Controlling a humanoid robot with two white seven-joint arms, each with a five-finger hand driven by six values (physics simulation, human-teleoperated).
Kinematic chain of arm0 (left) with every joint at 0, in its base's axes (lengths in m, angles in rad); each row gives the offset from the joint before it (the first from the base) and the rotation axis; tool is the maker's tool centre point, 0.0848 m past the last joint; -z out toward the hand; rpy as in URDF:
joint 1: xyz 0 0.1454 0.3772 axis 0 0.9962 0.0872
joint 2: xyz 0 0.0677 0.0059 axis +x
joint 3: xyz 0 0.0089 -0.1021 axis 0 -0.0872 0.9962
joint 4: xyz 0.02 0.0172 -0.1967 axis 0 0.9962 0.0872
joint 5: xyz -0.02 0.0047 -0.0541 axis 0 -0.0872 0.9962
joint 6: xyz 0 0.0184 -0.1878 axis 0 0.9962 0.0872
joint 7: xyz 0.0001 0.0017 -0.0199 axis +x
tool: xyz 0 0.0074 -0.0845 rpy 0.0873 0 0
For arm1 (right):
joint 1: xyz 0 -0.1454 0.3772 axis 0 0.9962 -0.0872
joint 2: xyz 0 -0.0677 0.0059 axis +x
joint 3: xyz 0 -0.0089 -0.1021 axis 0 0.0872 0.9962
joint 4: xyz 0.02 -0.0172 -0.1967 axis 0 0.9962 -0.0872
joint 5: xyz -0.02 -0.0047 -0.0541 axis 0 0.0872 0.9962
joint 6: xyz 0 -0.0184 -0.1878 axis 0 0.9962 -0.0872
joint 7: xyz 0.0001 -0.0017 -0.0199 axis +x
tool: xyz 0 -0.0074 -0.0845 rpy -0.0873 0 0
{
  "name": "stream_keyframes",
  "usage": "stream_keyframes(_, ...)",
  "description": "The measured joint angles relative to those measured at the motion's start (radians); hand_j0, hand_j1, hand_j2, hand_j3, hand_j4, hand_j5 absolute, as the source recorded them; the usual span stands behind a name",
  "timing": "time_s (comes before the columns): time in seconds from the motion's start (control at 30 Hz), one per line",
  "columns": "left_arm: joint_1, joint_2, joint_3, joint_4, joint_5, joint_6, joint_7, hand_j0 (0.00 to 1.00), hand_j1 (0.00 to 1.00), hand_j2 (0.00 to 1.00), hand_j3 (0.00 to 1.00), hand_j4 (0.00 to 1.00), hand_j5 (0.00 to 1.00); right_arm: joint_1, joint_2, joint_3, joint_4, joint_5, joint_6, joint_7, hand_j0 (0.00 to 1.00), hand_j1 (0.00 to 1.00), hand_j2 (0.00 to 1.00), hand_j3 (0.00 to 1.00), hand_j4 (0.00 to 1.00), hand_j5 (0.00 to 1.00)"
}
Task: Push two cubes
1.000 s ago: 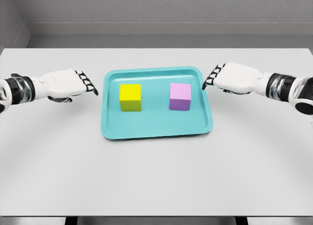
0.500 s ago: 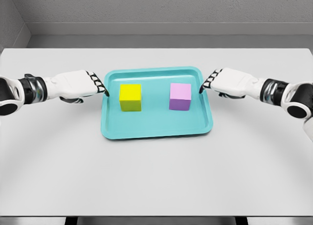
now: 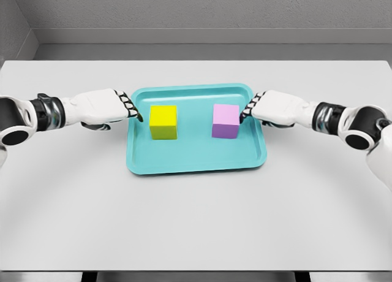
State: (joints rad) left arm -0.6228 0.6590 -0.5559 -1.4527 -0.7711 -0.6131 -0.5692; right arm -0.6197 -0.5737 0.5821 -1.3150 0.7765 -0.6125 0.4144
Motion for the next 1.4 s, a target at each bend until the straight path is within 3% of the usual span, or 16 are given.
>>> stream_keyframes(0.37, -0.002, -0.032, 0.0, -0.008, -0.003, 0.0, -0.018, 0.8, 0.8, 0.8, 0.8, 0.8, 0.8, -0.032, 0.032, 0.025, 0.057, 0.008, 0.0, 0.002, 0.66, 0.66, 0.66, 0.66, 0.66, 0.66)
stream_keyframes(0.83, -0.008, -0.066, 0.0, -0.011, -0.005, 0.0, -0.035, 0.8, 0.8, 0.8, 0.8, 0.8, 0.8, -0.054, 0.046, 0.029, 0.012, 0.0, 0.0, 0.009, 0.65, 0.65, 0.65, 0.65, 0.65, 0.65)
stream_keyframes(1.4, -0.014, -0.109, 0.0, -0.009, -0.025, 0.0, -0.042, 0.8, 0.8, 0.8, 0.8, 0.8, 0.8, -0.069, 0.069, 0.064, 0.026, 0.002, 0.0, 0.008, 0.65, 0.65, 0.65, 0.65, 0.65, 0.65)
